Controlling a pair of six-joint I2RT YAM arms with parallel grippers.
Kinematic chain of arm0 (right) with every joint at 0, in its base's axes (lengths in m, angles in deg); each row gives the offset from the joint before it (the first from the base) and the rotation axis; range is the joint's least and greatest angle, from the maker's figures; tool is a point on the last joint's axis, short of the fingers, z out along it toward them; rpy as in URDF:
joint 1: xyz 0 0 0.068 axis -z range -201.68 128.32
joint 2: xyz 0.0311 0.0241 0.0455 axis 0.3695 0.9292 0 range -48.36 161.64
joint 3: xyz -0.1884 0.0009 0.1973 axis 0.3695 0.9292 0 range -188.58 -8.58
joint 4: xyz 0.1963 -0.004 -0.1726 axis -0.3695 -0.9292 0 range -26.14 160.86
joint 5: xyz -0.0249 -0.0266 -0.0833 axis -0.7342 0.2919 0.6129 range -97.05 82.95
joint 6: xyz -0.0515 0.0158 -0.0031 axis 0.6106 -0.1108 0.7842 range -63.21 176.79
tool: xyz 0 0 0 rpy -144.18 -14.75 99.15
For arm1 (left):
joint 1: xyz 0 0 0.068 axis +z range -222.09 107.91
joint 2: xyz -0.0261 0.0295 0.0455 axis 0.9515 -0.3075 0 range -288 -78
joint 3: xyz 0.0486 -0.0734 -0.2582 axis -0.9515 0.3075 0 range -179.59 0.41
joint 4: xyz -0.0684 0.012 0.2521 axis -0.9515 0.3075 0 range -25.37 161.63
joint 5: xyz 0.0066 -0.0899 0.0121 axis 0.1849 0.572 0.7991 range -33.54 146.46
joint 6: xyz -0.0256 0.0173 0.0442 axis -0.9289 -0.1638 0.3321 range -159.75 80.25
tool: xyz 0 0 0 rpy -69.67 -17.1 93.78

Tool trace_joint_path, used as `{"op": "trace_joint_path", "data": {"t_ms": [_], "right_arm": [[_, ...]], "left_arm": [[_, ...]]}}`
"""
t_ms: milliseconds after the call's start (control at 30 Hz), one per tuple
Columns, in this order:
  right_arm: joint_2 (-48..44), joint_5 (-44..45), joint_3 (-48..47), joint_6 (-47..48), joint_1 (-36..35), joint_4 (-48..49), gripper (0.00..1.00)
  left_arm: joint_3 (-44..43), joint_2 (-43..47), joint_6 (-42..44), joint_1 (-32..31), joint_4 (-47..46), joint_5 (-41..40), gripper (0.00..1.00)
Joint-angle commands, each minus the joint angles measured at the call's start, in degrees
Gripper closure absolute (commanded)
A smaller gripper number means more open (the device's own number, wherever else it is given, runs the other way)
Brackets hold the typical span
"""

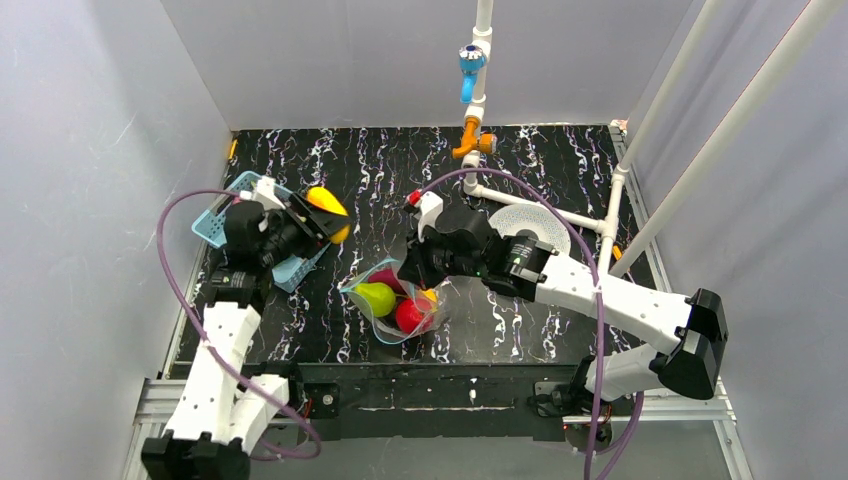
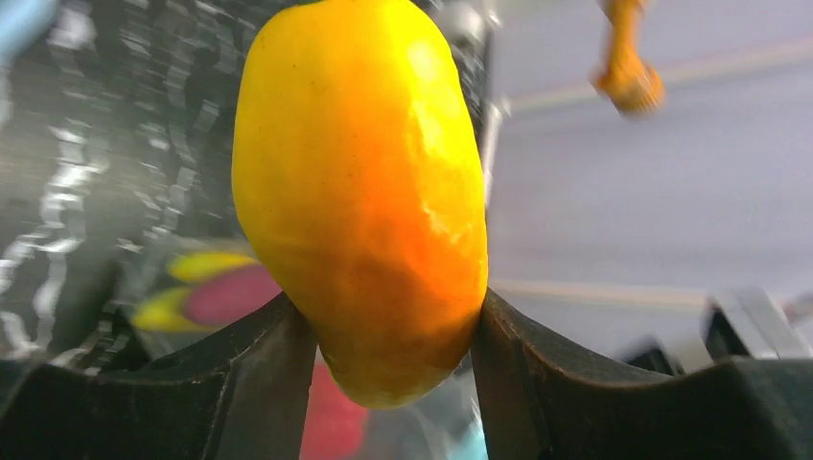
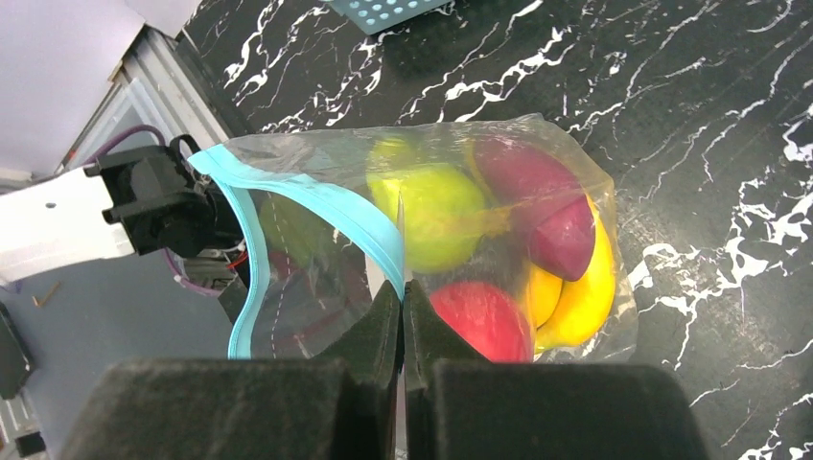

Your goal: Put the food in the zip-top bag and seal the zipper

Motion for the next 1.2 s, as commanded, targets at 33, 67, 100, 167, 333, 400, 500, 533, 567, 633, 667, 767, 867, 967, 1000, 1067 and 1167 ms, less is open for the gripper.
{"op": "trace_joint_path", "data": {"t_ms": [33,67,100,167,333,400,500,533,567,633,667,767,867,967,1000,1067,1167], "right_arm": [[0.0,-3.8,-2.7,-4.2,3.7,-0.1,0.99],[0.2,-4.5,-2.3,-4.9,4.3,0.2,0.99],[0.4,-5.2,-1.9,-5.5,4.9,0.5,0.99],[0.7,-6.8,-1.4,-6.8,6.1,1.1,0.99],[2.4,-10.2,-1.5,-8.4,8.3,1.8,0.99],[2.9,-10.9,-1.6,-8.8,8.9,1.9,0.99],[4.0,-11.7,-2.4,-8.7,9.8,1.5,0.99],[4.5,-12.0,-2.5,-8.6,10.1,1.4,0.99],[4.7,-12.4,-2.6,-8.8,10.5,1.5,0.99],[5.0,-13.1,-2.6,-8.8,11.0,1.7,0.99],[5.0,-13.2,-2.7,-8.6,11.0,1.5,0.99],[4.6,-12.4,-2.8,-7.9,11.0,1.0,0.99],[3.2,-10.6,-2.4,-6.9,11.0,0.5,0.99],[2.3,-7.5,-2.9,-5.2,11.0,-1.1,0.99],[2.2,-6.8,-3.2,-4.9,11.0,-1.4,0.99],[1.7,-6.5,-3.0,-4.7,10.9,-1.5,0.99],[1.0,-5.9,-3.0,-4.0,10.2,-1.4,0.99]], "left_arm": [[-1.6,8.7,0.5,-9.8,0.1,6.3,0.81],[-1.3,10.5,0.3,-10.9,0.7,6.6,0.82],[-1.0,12.1,0.0,-11.9,0.8,7.1,0.82],[-1.2,14.0,-0.4,-13.1,0.9,9.6,0.82],[-2.4,12.8,-1.5,-18.6,3.5,16.8,0.83],[-1.5,13.6,-0.7,-23.6,4.9,13.0,0.83],[-0.2,13.3,-0.8,-30.1,6.4,6.9,0.83],[0.0,12.5,-0.9,-32.2,6.5,4.3,0.83],[0.1,11.7,-0.6,-34.1,6.5,1.9,0.83],[-0.2,10.0,0.5,-38.2,6.8,-4.2,0.83],[-0.7,8.6,1.1,-39.6,7.2,-7.0,0.83],[-2.6,4.0,1.3,-43.5,8.3,-12.2,0.80],[-3.2,2.1,-1.7,-48.5,12.0,-22.4,0.70],[-3.2,2.2,-3.2,-52.0,14.1,-30.6,0.68],[-3.3,2.2,-3.2,-52.3,14.2,-31.0,0.68],[-3.7,1.8,-3.7,-52.6,15.4,-31.7,0.65],[-3.9,1.9,-4.6,-53.0,16.9,-33.0,0.60]]}}
